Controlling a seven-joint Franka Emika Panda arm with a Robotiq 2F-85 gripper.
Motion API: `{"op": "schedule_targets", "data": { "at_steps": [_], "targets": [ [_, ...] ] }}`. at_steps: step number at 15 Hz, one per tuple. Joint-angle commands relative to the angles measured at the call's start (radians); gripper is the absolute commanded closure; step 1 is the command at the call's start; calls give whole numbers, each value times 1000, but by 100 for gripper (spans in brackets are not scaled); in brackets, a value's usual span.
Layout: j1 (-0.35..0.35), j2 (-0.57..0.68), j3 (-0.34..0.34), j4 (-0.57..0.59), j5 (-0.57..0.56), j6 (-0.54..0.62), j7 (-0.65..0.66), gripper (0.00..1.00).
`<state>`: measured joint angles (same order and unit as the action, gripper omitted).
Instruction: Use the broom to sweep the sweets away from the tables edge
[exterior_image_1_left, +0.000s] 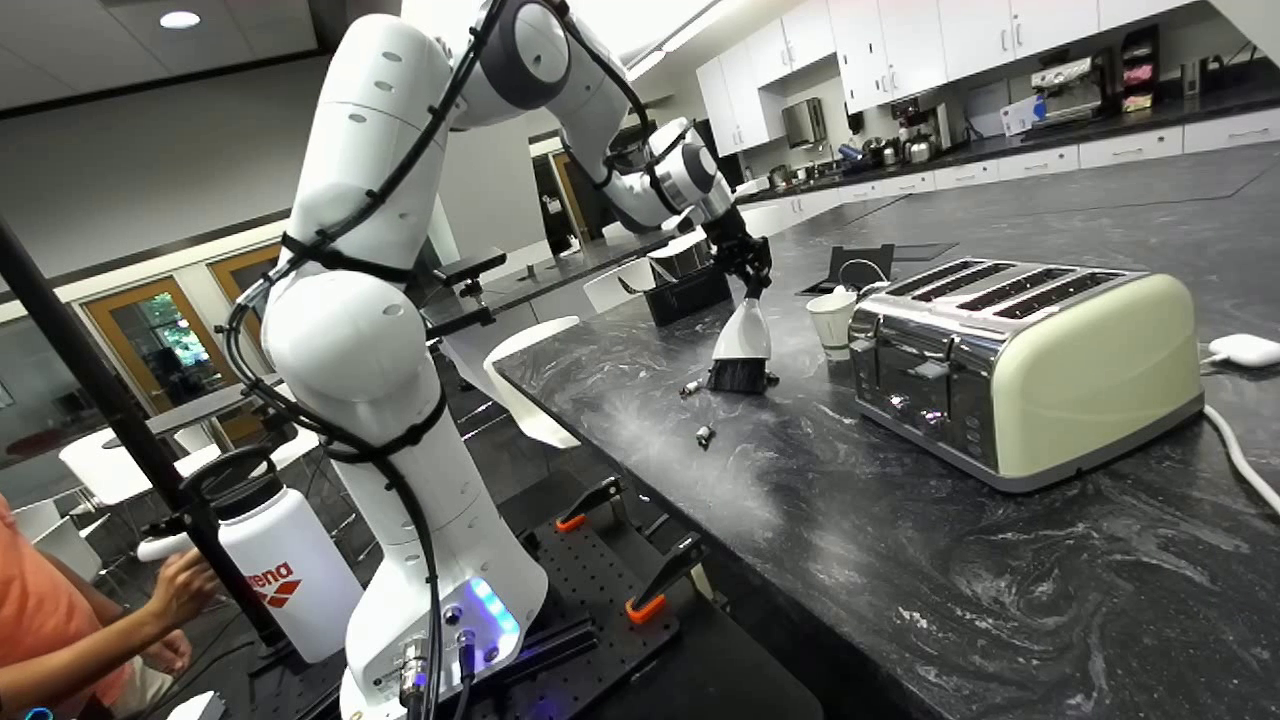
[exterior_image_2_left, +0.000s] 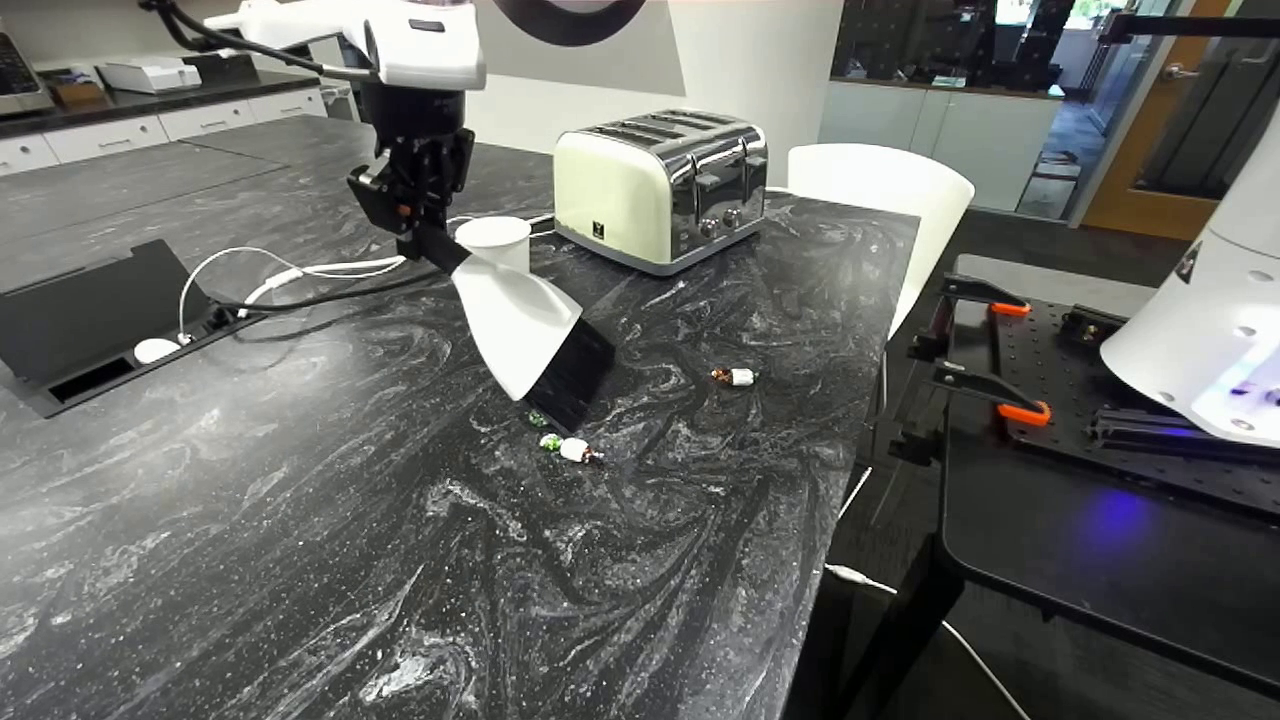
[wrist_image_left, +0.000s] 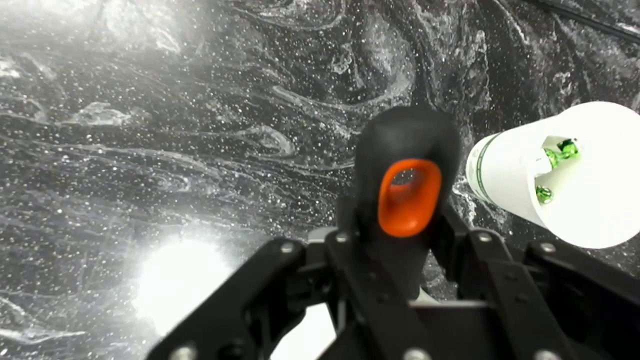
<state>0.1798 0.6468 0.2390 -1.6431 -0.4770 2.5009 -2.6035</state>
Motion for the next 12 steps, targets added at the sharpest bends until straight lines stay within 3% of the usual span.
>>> {"op": "schedule_targets", "data": {
  "at_steps": [1, 6, 12],
  "targets": [
    [-56, 13, 101, 60, -58, -85, 0, 86],
    [-165, -28, 297, 59, -88, -289, 0, 86],
    [-332, 11, 561, 100, -153, -567, 0, 86]
  ]
}}
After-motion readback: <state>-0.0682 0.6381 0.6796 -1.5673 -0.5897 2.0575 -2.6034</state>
